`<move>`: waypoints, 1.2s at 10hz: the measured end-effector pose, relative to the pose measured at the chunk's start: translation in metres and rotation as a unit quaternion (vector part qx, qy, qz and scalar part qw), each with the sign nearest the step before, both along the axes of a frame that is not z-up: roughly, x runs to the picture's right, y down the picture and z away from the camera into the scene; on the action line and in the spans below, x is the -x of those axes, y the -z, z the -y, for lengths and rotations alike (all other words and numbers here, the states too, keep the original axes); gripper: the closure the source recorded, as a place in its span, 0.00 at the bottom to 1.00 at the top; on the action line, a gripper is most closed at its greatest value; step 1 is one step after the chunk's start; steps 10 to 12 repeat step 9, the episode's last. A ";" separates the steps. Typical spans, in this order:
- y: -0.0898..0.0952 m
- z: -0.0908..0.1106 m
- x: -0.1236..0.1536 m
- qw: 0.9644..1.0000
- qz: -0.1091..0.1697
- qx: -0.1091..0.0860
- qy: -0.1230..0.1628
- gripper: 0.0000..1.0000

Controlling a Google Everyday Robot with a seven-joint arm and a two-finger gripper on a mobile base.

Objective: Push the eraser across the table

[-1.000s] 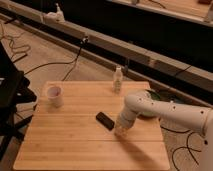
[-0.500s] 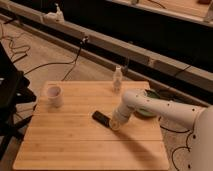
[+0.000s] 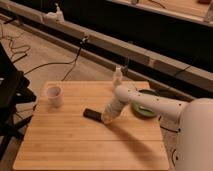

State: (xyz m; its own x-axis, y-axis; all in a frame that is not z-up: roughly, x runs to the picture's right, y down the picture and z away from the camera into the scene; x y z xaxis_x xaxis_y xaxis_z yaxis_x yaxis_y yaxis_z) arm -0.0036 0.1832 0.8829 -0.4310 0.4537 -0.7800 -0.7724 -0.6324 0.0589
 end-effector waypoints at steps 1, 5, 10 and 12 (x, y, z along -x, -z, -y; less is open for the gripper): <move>-0.003 0.006 0.009 1.000 0.012 -0.004 -0.004 1.00; -0.005 0.042 0.085 0.995 0.097 -0.030 -0.016 1.00; 0.006 0.074 0.102 0.990 0.123 -0.068 -0.004 1.00; 0.006 0.074 0.102 0.990 0.123 -0.068 -0.004 1.00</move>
